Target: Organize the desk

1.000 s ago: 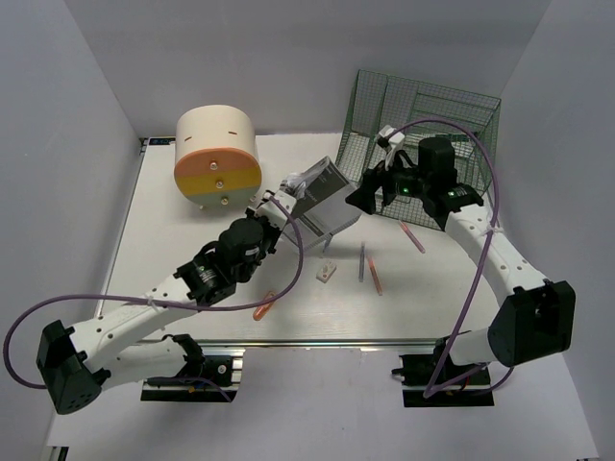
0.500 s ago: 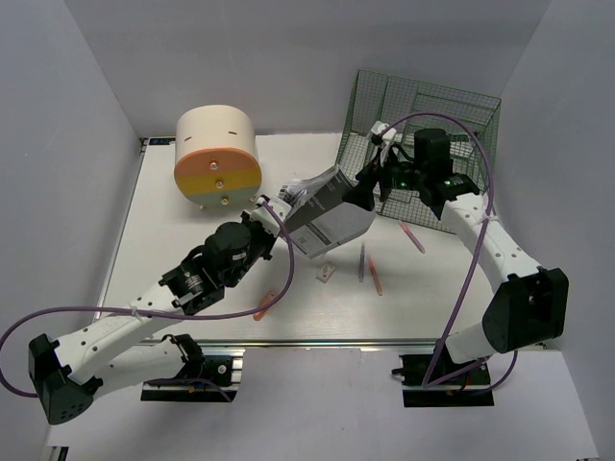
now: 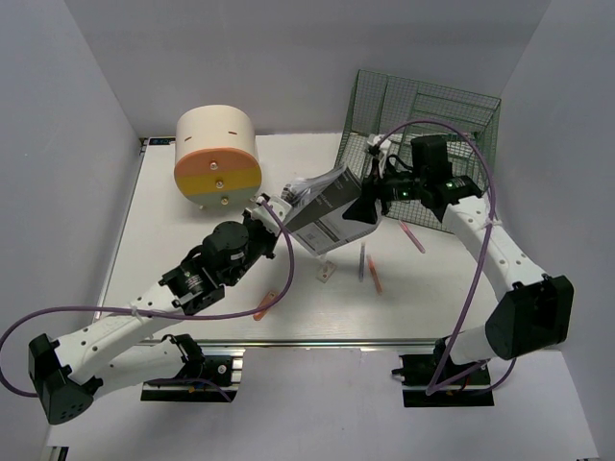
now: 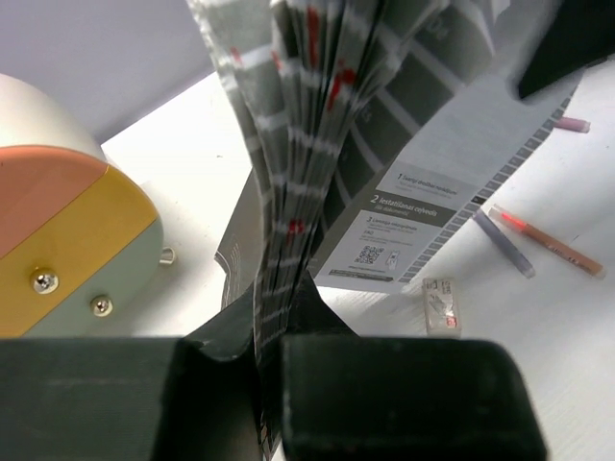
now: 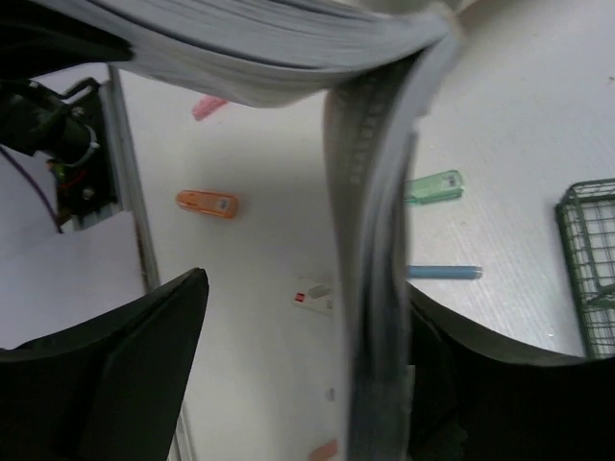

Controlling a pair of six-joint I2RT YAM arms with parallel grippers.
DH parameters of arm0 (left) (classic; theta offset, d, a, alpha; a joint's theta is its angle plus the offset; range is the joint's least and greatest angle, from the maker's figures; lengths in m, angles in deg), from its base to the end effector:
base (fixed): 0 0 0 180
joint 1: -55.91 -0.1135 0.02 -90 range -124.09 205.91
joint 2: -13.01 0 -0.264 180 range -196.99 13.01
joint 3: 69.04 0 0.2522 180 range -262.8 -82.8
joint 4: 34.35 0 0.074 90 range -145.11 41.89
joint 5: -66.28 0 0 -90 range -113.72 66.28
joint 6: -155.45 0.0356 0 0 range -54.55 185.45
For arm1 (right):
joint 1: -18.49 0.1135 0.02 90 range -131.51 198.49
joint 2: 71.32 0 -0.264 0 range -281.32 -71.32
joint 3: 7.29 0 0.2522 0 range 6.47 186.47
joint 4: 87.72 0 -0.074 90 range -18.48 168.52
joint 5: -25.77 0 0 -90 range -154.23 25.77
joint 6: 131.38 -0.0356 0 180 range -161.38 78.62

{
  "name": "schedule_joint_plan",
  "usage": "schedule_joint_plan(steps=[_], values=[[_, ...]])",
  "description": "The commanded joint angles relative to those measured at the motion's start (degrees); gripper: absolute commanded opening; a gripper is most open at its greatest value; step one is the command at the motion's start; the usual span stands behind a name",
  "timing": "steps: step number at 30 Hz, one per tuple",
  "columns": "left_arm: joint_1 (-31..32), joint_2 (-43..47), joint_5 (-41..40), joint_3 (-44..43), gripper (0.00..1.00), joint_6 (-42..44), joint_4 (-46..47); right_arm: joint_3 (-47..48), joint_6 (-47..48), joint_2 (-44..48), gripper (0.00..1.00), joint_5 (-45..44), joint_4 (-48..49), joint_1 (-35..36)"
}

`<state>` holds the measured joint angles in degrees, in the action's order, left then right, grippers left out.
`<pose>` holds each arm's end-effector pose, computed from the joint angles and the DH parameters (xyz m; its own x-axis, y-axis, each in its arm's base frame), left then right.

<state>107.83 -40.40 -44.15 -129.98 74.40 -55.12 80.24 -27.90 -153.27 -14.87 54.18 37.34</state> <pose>0.1437 -0.1633 0.3339 -0.0574 0.3096 -0.9491 0.5436 0.8071 0.2304 0.2903 0.1277 0.3472 -0.3045 -0.2644 -0.9151 -0.9121 0.3579 0.2001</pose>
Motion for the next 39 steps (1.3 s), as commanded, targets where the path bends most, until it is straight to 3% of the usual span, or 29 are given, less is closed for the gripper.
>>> schedule_joint_plan(steps=[1,4,8,17,28,39], values=[[-0.1,0.8,1.2,-1.5,0.00,-1.5,9.8,3.7,1.8,5.7,0.79,6.1,-4.6,0.0],[-0.6,0.8,2.2,-1.9,0.00,-2.1,9.7,5.8,4.9,7.9,0.87,9.7,-7.4,0.1],[-0.6,0.7,3.5,-3.0,0.00,-2.7,7.4,11.2,8.2,8.6,0.88,12.2,-14.1,0.0],[-0.6,4.9,6.1,-3.9,0.00,-3.9,2.7,16.2,8.6,14.2,0.89,-4.5,-8.5,-1.4],[-0.6,9.2,14.5,-9.8,0.00,-6.0,-7.8,22.1,0.1,11.3,0.89,-19.2,-1.2,-6.5],[-0.6,6.5,28.2,-19.1,0.00,-11.1,-13.1,18.0,10.8,9.2,0.89,-9.7,-4.9,-12.1]])
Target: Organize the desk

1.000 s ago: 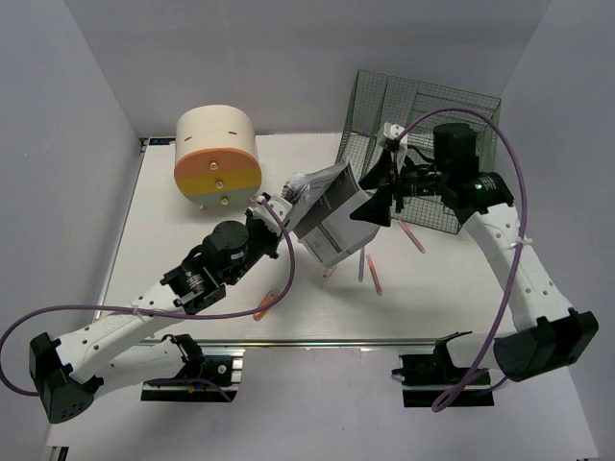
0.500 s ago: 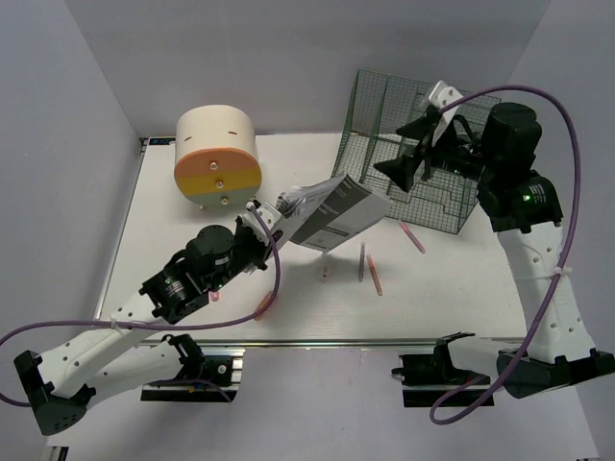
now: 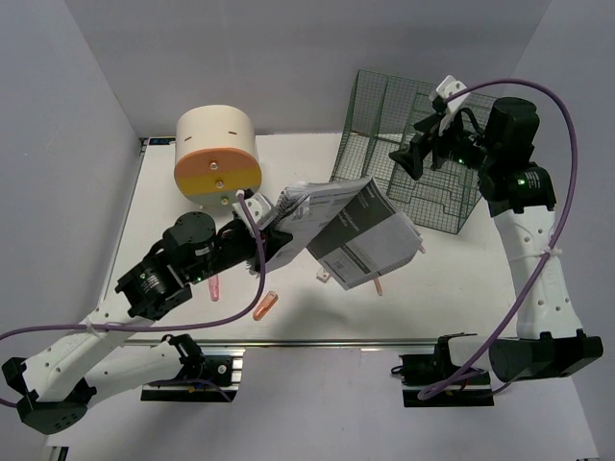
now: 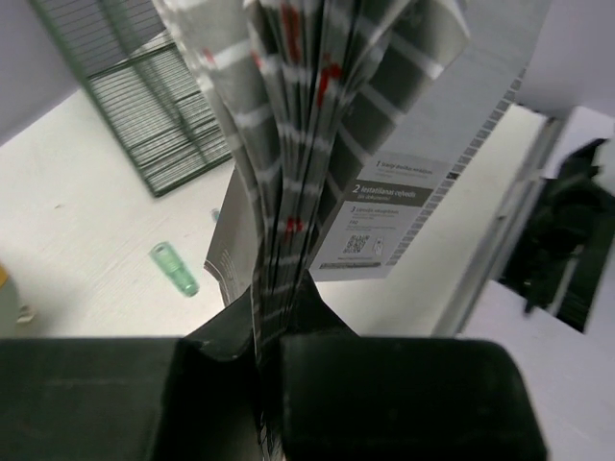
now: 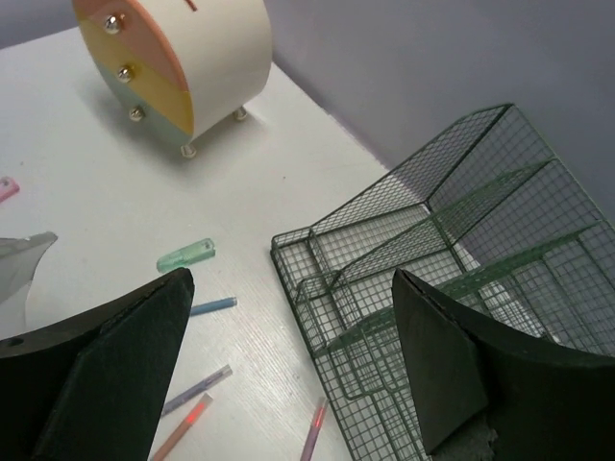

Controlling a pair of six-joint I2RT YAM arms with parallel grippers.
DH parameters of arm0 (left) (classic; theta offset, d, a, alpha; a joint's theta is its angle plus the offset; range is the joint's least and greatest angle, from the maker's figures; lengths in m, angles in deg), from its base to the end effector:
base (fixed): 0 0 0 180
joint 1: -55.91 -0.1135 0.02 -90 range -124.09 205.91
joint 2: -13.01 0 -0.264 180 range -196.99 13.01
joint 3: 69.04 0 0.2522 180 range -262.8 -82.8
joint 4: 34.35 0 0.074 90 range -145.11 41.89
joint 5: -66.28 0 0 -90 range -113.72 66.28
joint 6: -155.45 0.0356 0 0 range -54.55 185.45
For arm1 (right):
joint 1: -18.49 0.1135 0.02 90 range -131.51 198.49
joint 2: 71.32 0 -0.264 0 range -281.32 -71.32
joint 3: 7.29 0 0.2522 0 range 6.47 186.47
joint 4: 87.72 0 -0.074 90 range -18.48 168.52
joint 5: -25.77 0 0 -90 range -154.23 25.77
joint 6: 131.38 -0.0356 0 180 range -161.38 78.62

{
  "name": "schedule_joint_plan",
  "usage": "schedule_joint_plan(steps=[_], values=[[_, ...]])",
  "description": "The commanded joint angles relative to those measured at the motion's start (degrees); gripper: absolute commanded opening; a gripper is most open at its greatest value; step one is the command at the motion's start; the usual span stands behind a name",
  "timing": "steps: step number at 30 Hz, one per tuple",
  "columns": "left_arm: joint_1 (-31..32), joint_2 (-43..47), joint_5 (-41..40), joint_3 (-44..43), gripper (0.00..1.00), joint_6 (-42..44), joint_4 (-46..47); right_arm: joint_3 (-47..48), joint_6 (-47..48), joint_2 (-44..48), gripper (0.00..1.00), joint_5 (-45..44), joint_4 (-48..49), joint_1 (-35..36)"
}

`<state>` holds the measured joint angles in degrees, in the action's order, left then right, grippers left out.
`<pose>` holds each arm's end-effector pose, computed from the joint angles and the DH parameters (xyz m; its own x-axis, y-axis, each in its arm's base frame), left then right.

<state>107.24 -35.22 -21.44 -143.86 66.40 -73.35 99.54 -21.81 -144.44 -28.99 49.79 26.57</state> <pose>0.1093 -0.1388 0.3997 -0.1209 0.1776 -0.9766 0.8065 0.5911 0.0076 0.2496 0.0562 0.4904 0.0852 -0.2642 -0.9607 -0.6908 0.6792 -0.2480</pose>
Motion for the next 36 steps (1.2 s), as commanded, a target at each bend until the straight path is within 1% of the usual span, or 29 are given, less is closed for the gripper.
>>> schedule_joint_plan(steps=[1,3,4,6,7,8,9,10,11,13,14,15,18,19,22,23,25,26,27,28,29,31,36], values=[[0.0,1.4,6.6,-5.9,0.00,-3.3,4.9,-1.8,6.9,0.5,0.89,8.2,-0.7,-2.2],[0.0,1.6,7.5,-7.8,0.00,-4.0,4.2,-2.9,10.4,0.6,0.89,13.1,-2.8,-3.8],[0.0,1.6,8.0,-8.5,0.00,-4.2,3.9,-3.1,13.2,0.6,0.89,17.7,-3.4,-3.8],[0.0,1.7,8.2,-10.4,0.00,-4.7,2.7,-3.3,17.8,0.4,0.89,22.8,-7.0,-4.6],[0.0,1.7,8.2,-10.9,0.00,-5.0,2.3,-3.4,20.1,0.2,0.89,26.8,-8.3,-4.8],[0.0,1.9,8.3,-11.4,0.00,-5.2,1.6,-3.3,25.0,0.0,0.89,28.8,-9.8,-5.0],[0.0,2.1,8.2,-12.1,0.00,-5.3,1.3,-2.9,28.0,-0.4,0.89,30.6,-11.4,-5.1],[0.0,2.2,7.7,-12.2,0.00,-5.4,0.9,-1.5,31.7,-1.3,0.89,34.1,-16.8,-5.3],[0.0,2.1,7.6,-12.4,0.00,-5.4,0.6,-0.5,39.1,-1.8,0.89,35.8,-19.8,-5.4],[0.0,1.6,7.7,-12.7,0.00,-5.5,0.0,2.6,43.5,-3.6,0.89,39.5,-26.5,-4.9],[0.0,1.0,8.1,-12.8,0.00,-5.6,0.0,3.8,49.6,-4.1,0.89,41.1,-29.3,-4.9],[0.0,0.9,8.3,-12.5,0.00,-5.5,0.2,4.7,51.3,-4.7,0.89,43.5,-31.5,-4.8],[0.0,-0.5,9.2,-12.1,0.00,-5.6,1.6,6.2,51.9,-5.2,0.89,48.2,-31.6,-4.1],[0.0,-1.1,9.6,-12.0,0.00,-5.6,2.2,6.0,51.0,-4.7,0.89,48.6,-29.5,-3.7],[0.0,-3.5,11.3,-12.0,0.00,-5.5,3.3,3.7,44.9,-2.6,0.89,49.9,-24.2,-1.9],[0.0,-4.1,12.4,-12.1,0.00,-5.5,3.7,1.5,43.2,-1.6,0.89,50.3,-20.4,-1.2],[0.0,-6.2,12.9,-12.3,0.00,-5.5,4.8,-1.1,39.4,1.0,0.89,50.8,-16.8,-0.3],[0.0,-6.7,13.2,-12.5,0.00,-5.5,5.1,-3.8,37.8,2.0,0.89,51.0,-12.5,0.1],[0.0,-7.8,13.5,-12.6,0.00,-5.4,5.4,-5.5,33.3,4.3,0.89,51.3,-9.5,0.9],[0.0,-8.4,13.9,-12.8,0.00,-5.3,6.2,-7.0,31.2,5.2,0.89,51.6,-6.4,1.1],[0.0,-8.8,14.1,-12.9,0.00,-5.3,6.7,-7.6,30.4,5.7,0.89,51.9,-5.2,1.3],[0.0,-10.6,14.9,-14.1,0.00,-5.2,7.2,-7.2,31.9,5.8,0.89,52.3,-7.3,2.1],[0.0,-14.4,16.1,-16.8,0.00,-4.9,7.3,-8.1,31.8,6.4,0.89,50.7,-7.2,3.6]])
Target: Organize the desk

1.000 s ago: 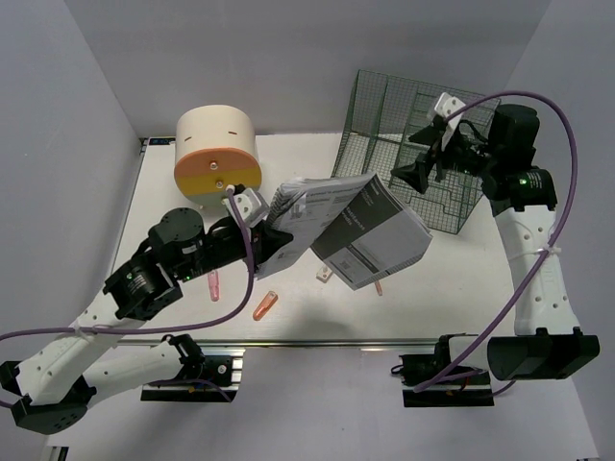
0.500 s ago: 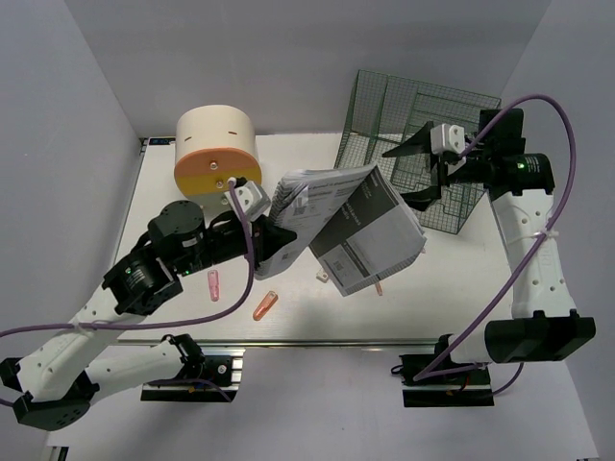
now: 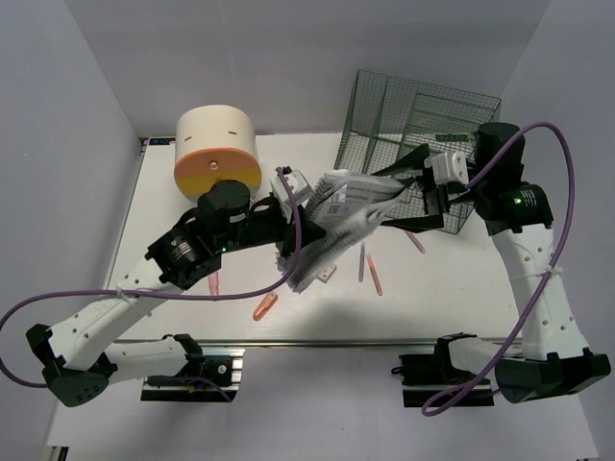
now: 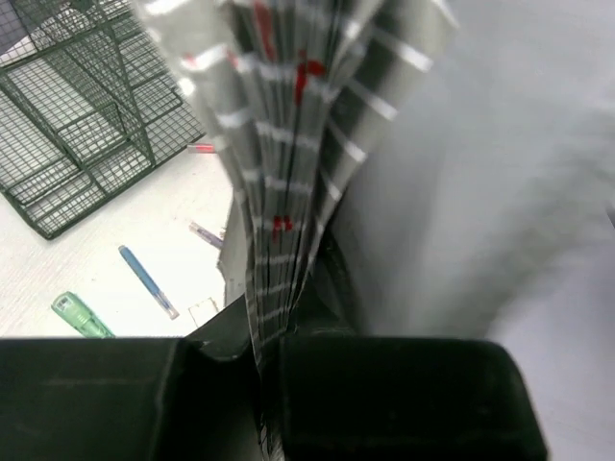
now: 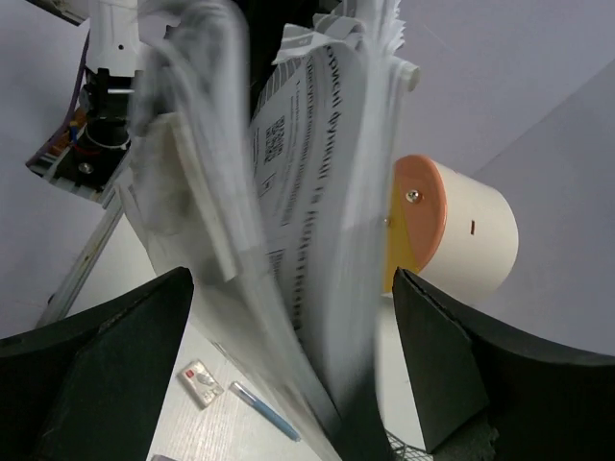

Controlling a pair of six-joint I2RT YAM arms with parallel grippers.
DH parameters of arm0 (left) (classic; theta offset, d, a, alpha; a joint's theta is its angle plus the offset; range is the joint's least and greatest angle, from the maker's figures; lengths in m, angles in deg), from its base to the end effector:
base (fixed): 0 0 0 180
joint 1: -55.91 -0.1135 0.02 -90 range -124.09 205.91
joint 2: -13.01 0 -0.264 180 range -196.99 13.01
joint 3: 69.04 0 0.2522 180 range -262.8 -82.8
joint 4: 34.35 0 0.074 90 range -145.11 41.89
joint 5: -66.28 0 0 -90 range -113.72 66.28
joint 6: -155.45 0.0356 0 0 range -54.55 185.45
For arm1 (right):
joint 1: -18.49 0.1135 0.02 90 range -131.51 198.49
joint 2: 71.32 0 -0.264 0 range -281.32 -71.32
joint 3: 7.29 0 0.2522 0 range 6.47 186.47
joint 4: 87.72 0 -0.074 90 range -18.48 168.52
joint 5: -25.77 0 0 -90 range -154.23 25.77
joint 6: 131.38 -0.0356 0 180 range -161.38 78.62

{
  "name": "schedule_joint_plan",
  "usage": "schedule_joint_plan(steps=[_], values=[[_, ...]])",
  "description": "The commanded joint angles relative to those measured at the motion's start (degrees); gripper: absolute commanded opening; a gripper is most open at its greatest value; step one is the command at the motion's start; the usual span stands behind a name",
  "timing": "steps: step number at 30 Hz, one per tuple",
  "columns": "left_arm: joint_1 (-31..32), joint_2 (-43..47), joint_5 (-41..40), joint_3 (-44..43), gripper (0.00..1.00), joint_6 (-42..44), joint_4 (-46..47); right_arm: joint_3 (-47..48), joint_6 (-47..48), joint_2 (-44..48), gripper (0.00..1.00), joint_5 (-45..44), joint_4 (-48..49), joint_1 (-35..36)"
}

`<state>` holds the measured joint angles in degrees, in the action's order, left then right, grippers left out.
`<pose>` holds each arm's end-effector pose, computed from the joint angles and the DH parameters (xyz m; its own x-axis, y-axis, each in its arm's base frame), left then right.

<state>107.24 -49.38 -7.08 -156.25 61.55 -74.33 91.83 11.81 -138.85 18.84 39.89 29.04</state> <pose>0.1363 -0.1866 0.4250 -0.2257 0.1777 -0.9579 0.9075 0.3959 -0.1404 0.1971 0.0727 0.4618 0.5389 0.0021 -0.8423 -0.8394 -0.0828 -0.5372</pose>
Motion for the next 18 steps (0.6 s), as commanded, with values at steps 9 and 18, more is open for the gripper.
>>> schedule_joint_plan(steps=[9,18], values=[[0.0,-3.2,2.7,-4.4,0.00,-0.2,10.9,-4.7,-3.7,1.7,0.73,-1.5,6.7,2.0],[0.0,-2.9,1.4,-4.1,0.00,0.6,10.3,-4.8,-3.2,1.3,0.51,-5.4,5.8,2.3]])
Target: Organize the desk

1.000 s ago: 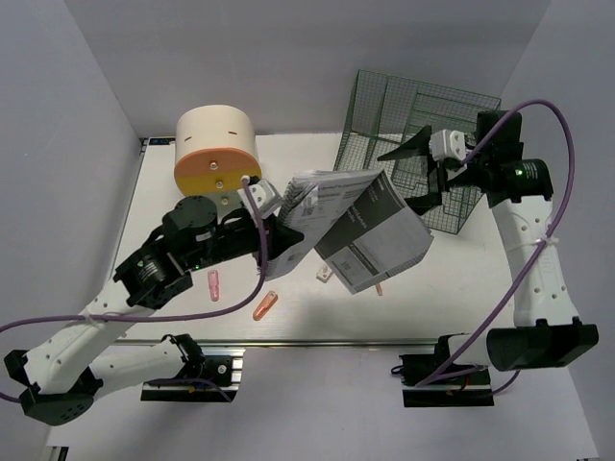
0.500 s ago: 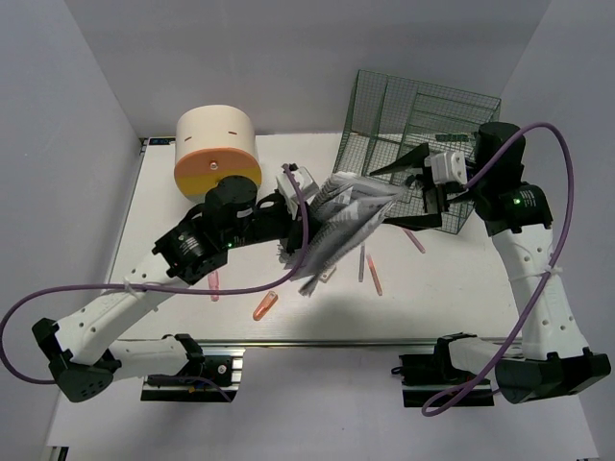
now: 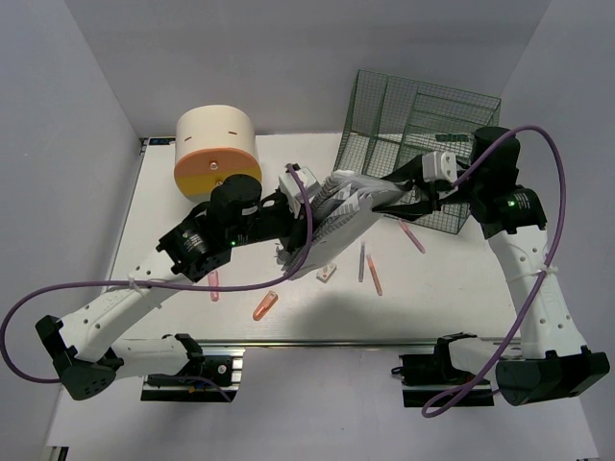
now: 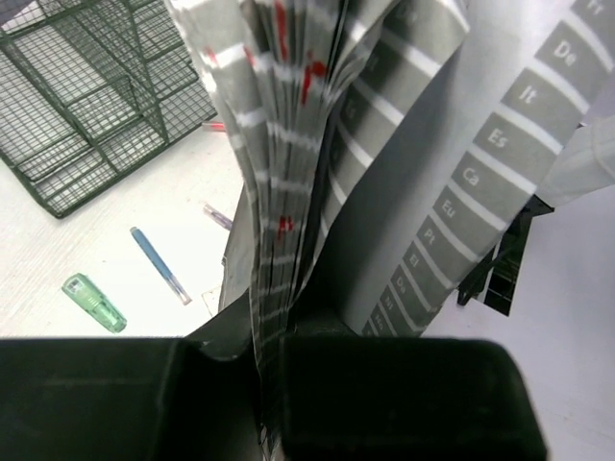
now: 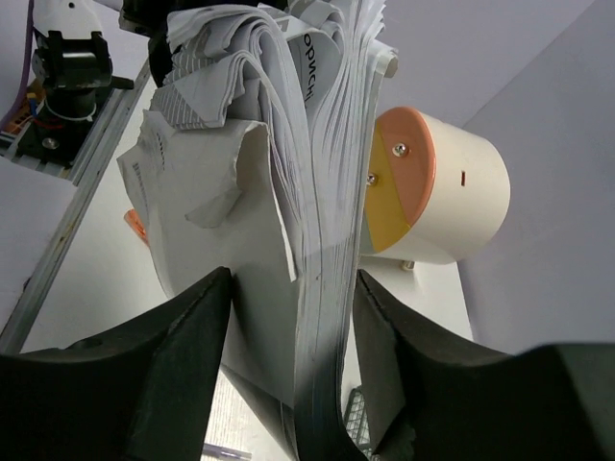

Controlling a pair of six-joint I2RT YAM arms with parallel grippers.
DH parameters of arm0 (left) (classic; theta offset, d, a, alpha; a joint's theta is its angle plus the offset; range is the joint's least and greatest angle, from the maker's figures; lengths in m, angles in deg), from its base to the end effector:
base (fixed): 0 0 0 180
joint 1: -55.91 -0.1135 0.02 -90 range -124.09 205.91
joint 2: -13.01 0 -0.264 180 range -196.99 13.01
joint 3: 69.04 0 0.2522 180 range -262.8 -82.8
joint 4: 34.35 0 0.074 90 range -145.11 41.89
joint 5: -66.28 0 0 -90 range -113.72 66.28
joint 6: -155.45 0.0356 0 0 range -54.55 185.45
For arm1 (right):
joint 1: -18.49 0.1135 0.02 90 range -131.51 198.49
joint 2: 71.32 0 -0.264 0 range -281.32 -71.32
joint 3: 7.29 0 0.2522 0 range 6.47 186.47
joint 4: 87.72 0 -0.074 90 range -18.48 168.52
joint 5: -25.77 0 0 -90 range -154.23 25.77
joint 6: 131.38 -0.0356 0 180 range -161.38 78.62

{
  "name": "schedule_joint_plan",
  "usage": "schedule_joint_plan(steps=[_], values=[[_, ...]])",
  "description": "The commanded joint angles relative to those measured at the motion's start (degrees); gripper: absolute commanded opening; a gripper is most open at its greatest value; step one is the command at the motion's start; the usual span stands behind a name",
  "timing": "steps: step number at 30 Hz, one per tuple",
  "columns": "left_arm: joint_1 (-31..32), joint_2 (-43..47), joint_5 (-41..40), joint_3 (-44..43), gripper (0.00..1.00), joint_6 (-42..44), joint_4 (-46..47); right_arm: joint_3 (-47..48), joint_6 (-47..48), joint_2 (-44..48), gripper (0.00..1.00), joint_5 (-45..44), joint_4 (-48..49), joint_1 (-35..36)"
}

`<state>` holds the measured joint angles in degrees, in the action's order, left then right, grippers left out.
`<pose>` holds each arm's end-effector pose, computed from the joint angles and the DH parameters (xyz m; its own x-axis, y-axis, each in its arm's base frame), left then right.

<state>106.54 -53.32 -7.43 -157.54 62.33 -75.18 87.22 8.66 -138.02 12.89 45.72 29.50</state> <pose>0.1509 -0.1996 0.4159 -0.2522 0.2250 -0.9411 0.8982 0.4163 -0.1412 0.2056 0.0754 0.4473 0.5245 -0.0720 -0.8484 -0.8511 -0.0198 -0.5246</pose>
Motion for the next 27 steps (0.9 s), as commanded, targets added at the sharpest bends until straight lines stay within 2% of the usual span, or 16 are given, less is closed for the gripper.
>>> schedule_joint_plan(steps=[1,4,7,11,13,15,18,21,24,25,26,27], values=[[0.7,0.8,1.5,-2.8,0.00,-0.1,11.1,0.4,0.2,0.2,0.33,0.4,-0.9,1.9],[0.7,0.3,1.4,-2.8,0.00,0.2,11.0,0.6,0.8,-0.2,0.00,-0.3,-1.7,2.1],[0.7,-0.1,0.5,-2.5,0.00,0.3,11.0,0.7,0.4,-0.2,0.00,-0.7,-1.6,2.1],[0.7,-0.2,-4.5,-2.1,0.00,0.2,10.8,1.3,-3.9,-0.3,0.00,-2.4,0.3,2.1],[0.7,0.2,-6.6,-1.5,0.07,0.0,10.8,1.6,-7.2,-0.4,0.00,-4.6,1.6,2.1],[0.7,1.3,-9.4,-0.6,0.21,-0.3,11.2,2.4,-9.4,-0.8,0.00,-6.3,2.4,2.0],[0.7,2.3,-11.0,1.3,0.22,-0.3,12.4,4.6,-8.8,-2.0,0.00,-6.6,-0.6,2.1],[0.7,2.8,-10.2,2.1,0.17,0.2,12.7,6.1,-5.9,-2.7,0.00,-6.2,-4.1,2.6],[0.7,1.9,-7.6,1.1,0.07,1.7,12.0,8.7,0.7,-4.1,0.00,-7.8,-11.1,3.6],[0.7,1.5,-7.2,0.9,0.00,2.3,11.7,9.4,4.3,-4.4,0.03,-8.3,-13.0,3.9],[0.7,1.2,-6.9,0.1,0.00,2.5,11.5,10.0,6.0,-5.1,0.08,-10.0,-14.6,4.3],[0.7,1.3,-6.5,-0.1,0.00,2.7,11.3,10.7,7.1,-5.3,0.17,-10.5,-16.8,4.7]])
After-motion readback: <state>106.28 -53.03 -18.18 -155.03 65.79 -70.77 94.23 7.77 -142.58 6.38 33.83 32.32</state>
